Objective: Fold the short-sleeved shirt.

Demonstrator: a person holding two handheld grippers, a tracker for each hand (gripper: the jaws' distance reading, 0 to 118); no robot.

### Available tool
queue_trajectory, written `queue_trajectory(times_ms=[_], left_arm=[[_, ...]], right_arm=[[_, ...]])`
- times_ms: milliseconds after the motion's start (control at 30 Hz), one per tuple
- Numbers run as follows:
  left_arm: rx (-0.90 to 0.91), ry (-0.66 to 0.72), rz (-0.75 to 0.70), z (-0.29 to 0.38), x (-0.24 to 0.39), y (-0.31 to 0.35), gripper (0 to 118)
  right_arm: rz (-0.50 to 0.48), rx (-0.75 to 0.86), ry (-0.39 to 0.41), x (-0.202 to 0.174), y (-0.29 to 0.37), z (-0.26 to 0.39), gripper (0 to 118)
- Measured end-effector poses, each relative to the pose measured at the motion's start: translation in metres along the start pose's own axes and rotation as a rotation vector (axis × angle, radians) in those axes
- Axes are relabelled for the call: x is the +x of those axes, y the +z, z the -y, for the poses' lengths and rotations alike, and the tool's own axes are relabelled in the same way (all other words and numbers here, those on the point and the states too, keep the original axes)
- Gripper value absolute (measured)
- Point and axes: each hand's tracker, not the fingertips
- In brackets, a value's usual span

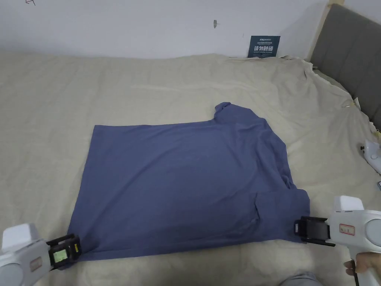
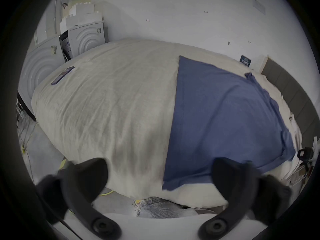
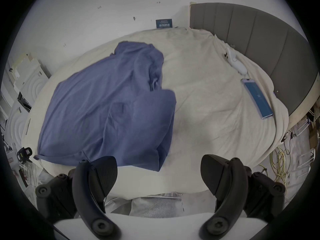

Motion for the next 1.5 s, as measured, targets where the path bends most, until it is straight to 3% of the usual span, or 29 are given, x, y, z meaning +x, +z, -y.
queue_trajectory(times_ms=[233,533,633,733,800,867,933,967,1000,1033,1100,1500], left_arm=[[0.206,0.038,0.027,-0.06,0.014,0.05,118],[0.51,-0.164,0.039,-0.063,0.088,0.085,116],[0.553,-0.176,0.052,-0.051,0.1,0.086,103],[0.594,-0.171,0.055,-0.041,0.103,0.087,67],[0.599,-0.163,0.061,-0.038,0.103,0.089,36],[0.606,-0.163,0.065,-0.034,0.103,0.088,13],[0.608,-0.174,0.067,-0.032,0.104,0.09,10],[0.607,-0.186,0.063,-0.031,0.103,0.084,5],[0.608,-0.196,0.068,-0.03,0.103,0.084,1],[0.607,-0.203,0.07,-0.029,0.103,0.084,0],[0.604,-0.214,0.074,-0.028,0.106,0.084,0],[0.578,-0.216,0.099,-0.02,0.11,0.082,0]], right_arm=[[0.022,0.249,0.026,-0.004,0.061,-0.04,100],[0.066,0.691,0.139,-0.059,0.112,-0.034,100],[0.03,0.753,0.133,-0.067,0.114,-0.025,100],[0.002,0.775,0.134,-0.072,0.111,-0.014,100],[0.0,0.774,0.138,-0.074,0.107,-0.01,90],[-0.004,0.783,0.142,-0.076,0.106,-0.004,66],[0.001,0.787,0.14,-0.078,0.105,-0.002,59],[0.001,0.787,0.138,-0.078,0.104,-0.001,31],[-0.002,0.788,0.135,-0.078,0.104,-0.001,12],[-0.002,0.789,0.133,-0.077,0.103,0.0,5],[-0.03,0.766,0.14,-0.077,0.102,-0.003,0],[-0.037,0.726,0.123,-0.067,0.095,-0.007,0]])
